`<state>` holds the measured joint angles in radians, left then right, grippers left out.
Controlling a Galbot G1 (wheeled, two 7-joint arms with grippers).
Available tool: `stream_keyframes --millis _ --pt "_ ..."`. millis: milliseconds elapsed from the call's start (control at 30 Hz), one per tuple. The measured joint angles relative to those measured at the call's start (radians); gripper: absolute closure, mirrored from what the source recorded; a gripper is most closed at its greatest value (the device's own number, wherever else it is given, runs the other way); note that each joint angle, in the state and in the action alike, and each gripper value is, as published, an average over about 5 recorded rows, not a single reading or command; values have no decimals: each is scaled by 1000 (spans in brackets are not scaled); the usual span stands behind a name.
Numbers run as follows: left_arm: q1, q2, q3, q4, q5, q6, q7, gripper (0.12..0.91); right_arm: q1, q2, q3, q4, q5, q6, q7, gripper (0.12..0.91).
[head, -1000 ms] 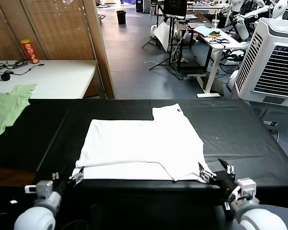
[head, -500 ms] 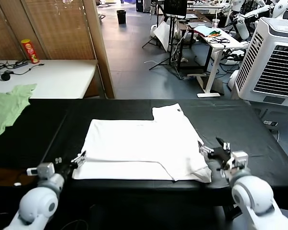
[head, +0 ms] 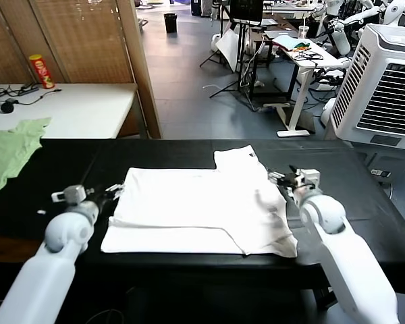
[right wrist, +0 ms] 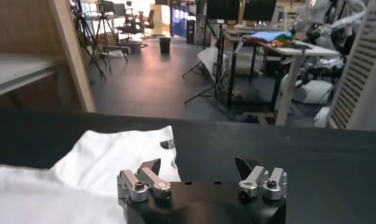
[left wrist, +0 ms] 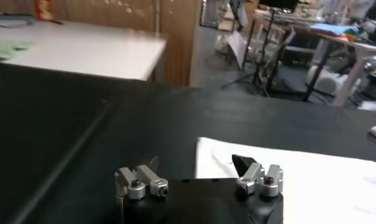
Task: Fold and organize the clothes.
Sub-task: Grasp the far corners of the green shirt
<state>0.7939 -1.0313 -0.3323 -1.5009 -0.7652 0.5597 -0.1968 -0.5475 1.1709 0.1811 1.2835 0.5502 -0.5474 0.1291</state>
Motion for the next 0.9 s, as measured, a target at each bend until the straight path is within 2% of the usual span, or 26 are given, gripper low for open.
stream_keyframes --millis 300,533,600,700,900 --pt "-157 -30 100 177 15 1 31 232 124 67 -60 -193 -28 -9 -21 227" --pt "-222 -51 133 279 51 -8 51 235 143 103 -59 -266 -33 -26 -19 231" --pt "-227 -56 133 300 50 -6 52 250 145 106 -58 -273 -34 -32 -20 264" --pt "-227 -56 133 316 46 -4 62 347 148 107 -55 -283 -33 -34 -22 393" --pt "-217 -51 138 301 48 -3 75 671 141 112 -58 -283 -33 -20 -25 708"
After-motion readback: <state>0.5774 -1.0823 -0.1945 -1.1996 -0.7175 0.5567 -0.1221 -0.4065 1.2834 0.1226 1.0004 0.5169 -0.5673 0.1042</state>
